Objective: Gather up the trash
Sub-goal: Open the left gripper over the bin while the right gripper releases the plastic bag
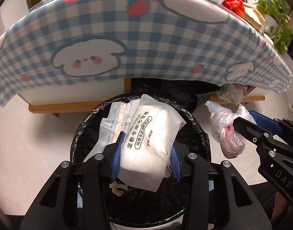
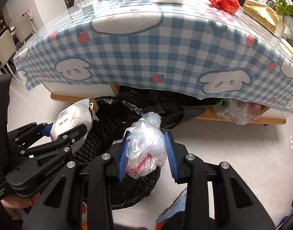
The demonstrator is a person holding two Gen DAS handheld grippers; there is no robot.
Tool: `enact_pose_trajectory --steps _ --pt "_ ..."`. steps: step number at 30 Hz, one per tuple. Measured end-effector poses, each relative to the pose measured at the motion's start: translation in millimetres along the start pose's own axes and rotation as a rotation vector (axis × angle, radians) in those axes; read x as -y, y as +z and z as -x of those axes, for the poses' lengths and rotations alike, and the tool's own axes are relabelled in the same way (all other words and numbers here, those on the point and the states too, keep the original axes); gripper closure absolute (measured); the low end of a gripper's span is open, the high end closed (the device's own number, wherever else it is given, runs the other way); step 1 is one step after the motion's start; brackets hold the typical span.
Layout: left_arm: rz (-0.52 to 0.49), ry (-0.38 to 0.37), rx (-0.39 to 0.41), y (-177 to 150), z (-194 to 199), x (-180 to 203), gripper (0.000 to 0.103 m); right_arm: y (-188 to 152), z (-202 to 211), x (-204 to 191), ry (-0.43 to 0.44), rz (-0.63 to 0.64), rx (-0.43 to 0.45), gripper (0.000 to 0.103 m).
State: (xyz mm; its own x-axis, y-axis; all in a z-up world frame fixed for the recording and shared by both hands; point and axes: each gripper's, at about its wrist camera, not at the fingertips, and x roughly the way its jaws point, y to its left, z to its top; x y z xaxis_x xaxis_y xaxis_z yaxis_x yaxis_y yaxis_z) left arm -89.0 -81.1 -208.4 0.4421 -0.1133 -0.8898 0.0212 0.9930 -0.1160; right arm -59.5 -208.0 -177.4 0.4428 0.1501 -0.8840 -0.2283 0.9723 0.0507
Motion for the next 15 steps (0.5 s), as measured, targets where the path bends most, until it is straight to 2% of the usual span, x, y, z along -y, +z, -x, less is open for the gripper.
enact_pose_trajectory --steps 2,3,11,15 --pt "-0.011 -0.008 -0.002 0 -2 4 0.043 0 -1 3 -0.001 -0.006 -0.001 0.068" --pt "-0.014 -0.007 -0.001 0 -2 5 0.038 1 -1 4 -0.004 -0.008 0.001 0.068" --pt "-0.024 0.023 0.01 1 1 -11 0.017 9 -3 5 0.001 -0.017 0.008 0.068" --pt "-0.01 0.043 0.02 0 4 -26 0.011 11 -8 -4 0.003 -0.008 0.004 0.068"
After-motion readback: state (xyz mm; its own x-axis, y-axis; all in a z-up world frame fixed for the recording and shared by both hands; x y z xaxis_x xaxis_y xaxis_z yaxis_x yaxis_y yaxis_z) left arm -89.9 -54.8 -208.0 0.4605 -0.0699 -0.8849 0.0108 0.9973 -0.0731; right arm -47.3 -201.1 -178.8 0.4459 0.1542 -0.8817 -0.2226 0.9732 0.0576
